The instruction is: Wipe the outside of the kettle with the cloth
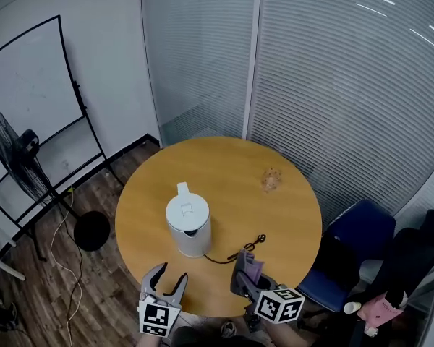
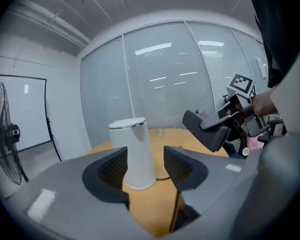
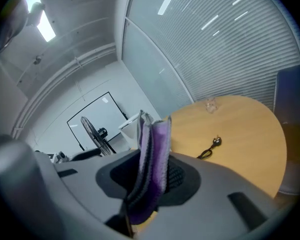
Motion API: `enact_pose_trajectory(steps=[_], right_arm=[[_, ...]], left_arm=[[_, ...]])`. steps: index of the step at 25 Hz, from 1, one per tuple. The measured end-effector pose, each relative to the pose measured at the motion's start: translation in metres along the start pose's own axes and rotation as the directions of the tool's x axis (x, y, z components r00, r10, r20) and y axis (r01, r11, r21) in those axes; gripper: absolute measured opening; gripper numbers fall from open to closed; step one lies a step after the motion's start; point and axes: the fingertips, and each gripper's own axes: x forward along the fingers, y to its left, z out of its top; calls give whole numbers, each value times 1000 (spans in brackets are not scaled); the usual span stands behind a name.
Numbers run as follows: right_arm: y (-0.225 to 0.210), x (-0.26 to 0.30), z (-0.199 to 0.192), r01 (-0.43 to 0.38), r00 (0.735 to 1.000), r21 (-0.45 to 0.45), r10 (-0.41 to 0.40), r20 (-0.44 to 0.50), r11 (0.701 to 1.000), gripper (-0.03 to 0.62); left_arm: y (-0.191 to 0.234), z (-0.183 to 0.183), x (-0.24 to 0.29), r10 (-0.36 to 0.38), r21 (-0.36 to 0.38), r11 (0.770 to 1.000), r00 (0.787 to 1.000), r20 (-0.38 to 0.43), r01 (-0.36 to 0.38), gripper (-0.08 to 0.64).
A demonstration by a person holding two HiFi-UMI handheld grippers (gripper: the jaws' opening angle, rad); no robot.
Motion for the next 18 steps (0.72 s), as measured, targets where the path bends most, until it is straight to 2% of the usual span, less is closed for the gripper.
enact_pose_trajectory(steps=[5,11,18], right_arm=[[-1,21,11,-14,1000,12,14,6,1000,100],[8,48,22,12,999,30,-13,33,999,100],[18,77,36,32,996,60,-37,80,998,100]], left_arm=[[11,31,29,27,141,989,999,45,-33,238],[18,51,70,-72,257,965,995,67,53,244],[19,58,98,-176,406,902,984,32,148,244]])
